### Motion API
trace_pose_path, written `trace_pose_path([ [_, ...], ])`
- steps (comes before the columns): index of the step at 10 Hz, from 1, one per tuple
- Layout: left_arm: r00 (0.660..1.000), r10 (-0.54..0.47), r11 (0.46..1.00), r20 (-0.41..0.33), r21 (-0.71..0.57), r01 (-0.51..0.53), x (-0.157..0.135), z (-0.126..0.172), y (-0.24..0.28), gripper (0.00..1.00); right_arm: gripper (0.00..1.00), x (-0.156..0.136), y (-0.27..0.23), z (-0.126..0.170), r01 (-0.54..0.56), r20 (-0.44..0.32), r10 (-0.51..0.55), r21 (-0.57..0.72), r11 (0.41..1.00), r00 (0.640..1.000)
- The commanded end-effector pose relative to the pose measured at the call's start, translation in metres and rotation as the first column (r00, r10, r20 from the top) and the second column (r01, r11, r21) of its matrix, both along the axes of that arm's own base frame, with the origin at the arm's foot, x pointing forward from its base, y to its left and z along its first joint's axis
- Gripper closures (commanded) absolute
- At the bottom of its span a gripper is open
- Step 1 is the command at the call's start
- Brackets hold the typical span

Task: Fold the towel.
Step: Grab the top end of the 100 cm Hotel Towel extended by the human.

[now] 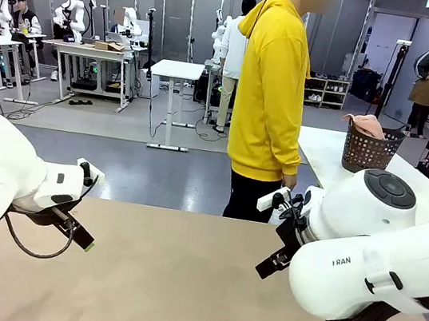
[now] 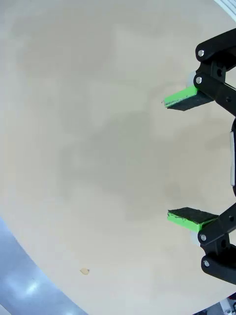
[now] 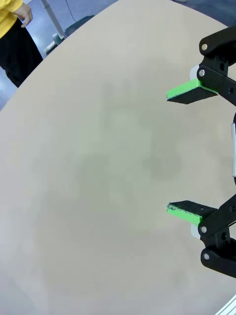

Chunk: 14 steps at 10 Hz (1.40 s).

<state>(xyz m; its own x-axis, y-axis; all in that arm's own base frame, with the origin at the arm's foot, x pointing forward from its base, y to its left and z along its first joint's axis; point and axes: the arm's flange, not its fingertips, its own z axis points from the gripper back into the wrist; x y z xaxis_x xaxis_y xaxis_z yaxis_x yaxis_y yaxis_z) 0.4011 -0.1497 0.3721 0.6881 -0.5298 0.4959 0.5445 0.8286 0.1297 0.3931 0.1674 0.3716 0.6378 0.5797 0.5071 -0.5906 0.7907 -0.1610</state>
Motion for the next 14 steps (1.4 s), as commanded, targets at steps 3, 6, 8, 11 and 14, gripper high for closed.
trace_pose_path([
  [3, 1.000, 0.001, 1.000, 0.000, 0.000, -0.001, 0.000, 0.000, 0.000, 0.00, 0.00, 0.000, 0.000, 0.000, 0.002, -0.001, -0.002, 0.002, 1.000, 1.000],
  [6, 1.000, 0.001, 1.000, 0.000, 0.000, -0.001, 0.000, 0.000, 0.000, 0.00, 0.00, 0.000, 0.000, 0.000, 0.002, -0.001, -0.002, 0.002, 1.000, 1.000],
  [8, 1.000, 0.000, 1.000, 0.000, 0.000, 0.000, 0.000, 0.000, 0.000, 0.00, 0.00, 0.011, -0.003, 0.025, -0.022, 0.009, 0.022, 0.014, 1.000, 1.000],
  [11, 0.997, 0.000, 1.000, -0.076, -0.005, 0.000, 0.016, 0.050, 0.002, 0.00, 0.00, 0.038, -0.016, 0.083, -0.039, -0.048, 0.043, 0.087, 0.995, 0.998],
  [14, 0.978, -0.020, 0.970, -0.209, -0.240, -0.031, 0.020, 0.121, 0.026, 0.00, 0.00, 0.046, -0.040, 0.138, -0.037, -0.162, 0.084, 0.277, 0.960, 0.983],
])
